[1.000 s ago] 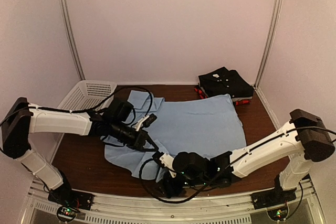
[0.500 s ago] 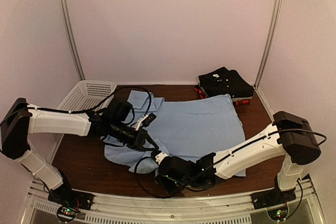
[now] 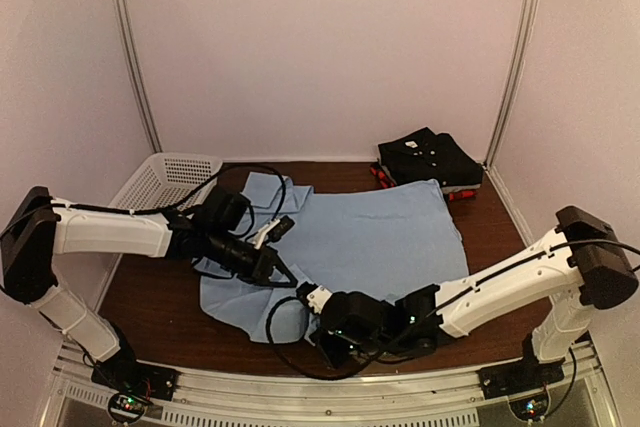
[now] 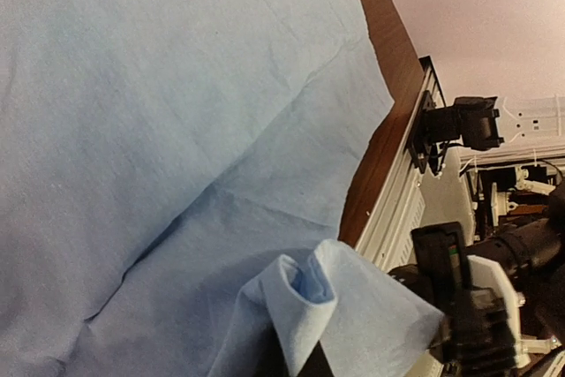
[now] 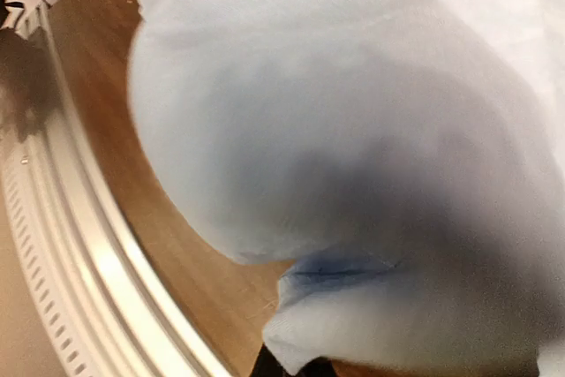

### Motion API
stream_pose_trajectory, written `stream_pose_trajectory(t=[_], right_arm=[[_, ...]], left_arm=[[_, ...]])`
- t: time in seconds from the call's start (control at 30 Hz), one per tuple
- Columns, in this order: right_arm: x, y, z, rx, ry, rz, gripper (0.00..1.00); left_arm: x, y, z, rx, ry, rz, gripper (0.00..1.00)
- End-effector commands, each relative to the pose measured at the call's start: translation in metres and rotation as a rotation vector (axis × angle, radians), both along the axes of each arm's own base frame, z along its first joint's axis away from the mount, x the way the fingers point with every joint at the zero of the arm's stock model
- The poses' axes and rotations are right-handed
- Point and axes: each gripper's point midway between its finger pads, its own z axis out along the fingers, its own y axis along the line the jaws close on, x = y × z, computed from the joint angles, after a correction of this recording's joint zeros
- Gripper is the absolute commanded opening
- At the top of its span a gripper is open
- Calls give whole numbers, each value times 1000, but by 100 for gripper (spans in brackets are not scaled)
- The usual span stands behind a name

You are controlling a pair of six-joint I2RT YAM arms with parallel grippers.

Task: Fold and stack the long sleeve shirts
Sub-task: Pass from the left arm to the right, then place the sleeve at the center of the board.

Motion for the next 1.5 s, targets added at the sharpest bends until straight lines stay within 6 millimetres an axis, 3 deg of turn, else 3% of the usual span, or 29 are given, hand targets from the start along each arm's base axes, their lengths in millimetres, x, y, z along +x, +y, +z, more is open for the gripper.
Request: stream_pose_trajectory(t=[0.0, 0.03, 0.17, 0.3, 0.4, 0.53, 0.7, 0.83, 1.03, 1.2, 1.47], right_arm=[[-37, 6, 47, 111, 81, 170, 0], [-50, 6, 55, 118, 122, 234, 0], [-72, -5, 80, 96, 193, 332, 0], [-85, -6, 102, 102, 243, 405, 0], [-81, -4, 117, 124, 253, 410, 0], [-69, 0, 137, 219, 307, 407, 0], [-32, -5, 141, 217, 300, 331, 0], [-5, -4, 149, 229, 300, 307, 0], [21, 5, 169, 353, 369, 353, 0], [54, 9, 150, 416, 463, 331, 0], [122, -4, 79, 319, 490, 121, 17]], left_arm=[[14, 6, 2, 53, -137, -18, 0], [16, 9, 0, 74, -161, -17, 0], [18, 17, -4, 116, -217, -22, 1], [18, 18, 1, 108, -258, -37, 7], [20, 19, 8, 101, -294, -36, 14], [28, 24, 22, 105, -361, 6, 27], [40, 34, 54, 80, -485, 104, 43], [38, 44, 80, 17, -565, 158, 50], [28, 52, 93, -46, -604, 182, 57], [24, 62, 90, -48, -612, 209, 60], [20, 74, 76, -24, -590, 253, 62]])
